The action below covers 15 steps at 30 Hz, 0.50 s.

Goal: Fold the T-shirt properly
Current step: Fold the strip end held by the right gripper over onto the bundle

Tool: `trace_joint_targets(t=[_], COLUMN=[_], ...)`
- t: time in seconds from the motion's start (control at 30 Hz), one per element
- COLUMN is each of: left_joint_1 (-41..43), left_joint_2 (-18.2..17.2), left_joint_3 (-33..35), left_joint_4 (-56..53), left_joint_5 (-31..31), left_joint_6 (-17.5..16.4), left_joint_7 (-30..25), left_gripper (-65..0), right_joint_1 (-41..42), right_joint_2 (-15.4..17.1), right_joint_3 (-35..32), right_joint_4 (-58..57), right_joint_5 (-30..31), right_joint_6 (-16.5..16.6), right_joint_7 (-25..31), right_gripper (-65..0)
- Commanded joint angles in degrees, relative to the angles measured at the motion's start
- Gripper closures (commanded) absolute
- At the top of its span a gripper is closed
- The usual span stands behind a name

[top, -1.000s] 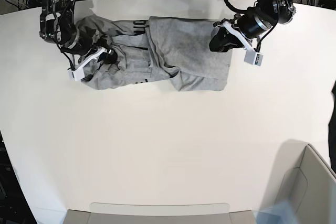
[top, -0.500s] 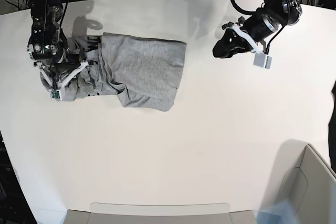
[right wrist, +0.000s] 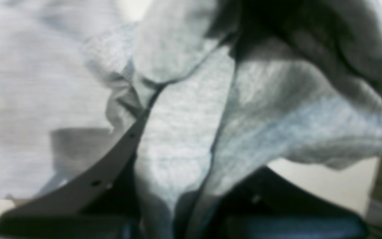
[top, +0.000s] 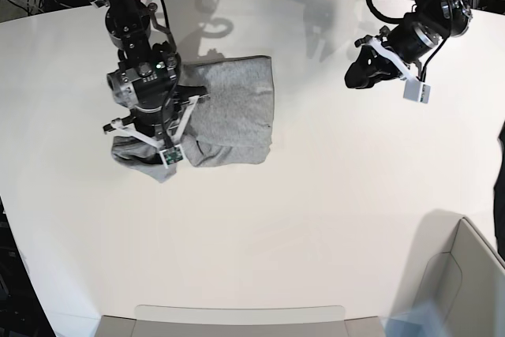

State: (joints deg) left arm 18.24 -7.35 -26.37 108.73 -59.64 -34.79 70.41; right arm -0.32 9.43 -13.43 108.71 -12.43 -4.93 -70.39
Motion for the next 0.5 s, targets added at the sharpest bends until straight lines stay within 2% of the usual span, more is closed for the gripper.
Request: trace_joint_targets(t=[0.0, 0.2, 0.4, 0.47], left_joint_1=[-0.1, -0.1, -0.1, -0.2], left_joint_2=[-0.5, -0.6, -0.6, -0.6], left_joint_3=[-0.2, -0.2, -0.2, -0.2], left_joint_4=[0.9, 0.9, 0.8, 0.8], left_joint_5=[-1.3, -1.2, -1.2, -1.2], left_joint_6=[-0.2, -0.2, -0.2, -0.2], left_joint_7=[-0.9, -0.9, -0.9, -0.9], left_gripper=[-10.8, -10.8, -10.8, -10.8], right_joint_1=[1.0, 3.3, 6.7, 7.0], right_joint_2=[-0.7, -4.1, -6.7, -6.8], right_joint_3=[-1.3, -8.7, -13.5, -15.1], right_joint_4=[1.0, -4.0, -11.1, -11.0], right_joint_5=[-1.7, -8.1, -11.0, -10.7], right_joint_6=[-0.1, -0.1, -0.1, -0.1], right_joint_7=[2.2, 2.9, 3.1, 3.0], right_gripper=[0.0, 0.0, 0.0, -5.3])
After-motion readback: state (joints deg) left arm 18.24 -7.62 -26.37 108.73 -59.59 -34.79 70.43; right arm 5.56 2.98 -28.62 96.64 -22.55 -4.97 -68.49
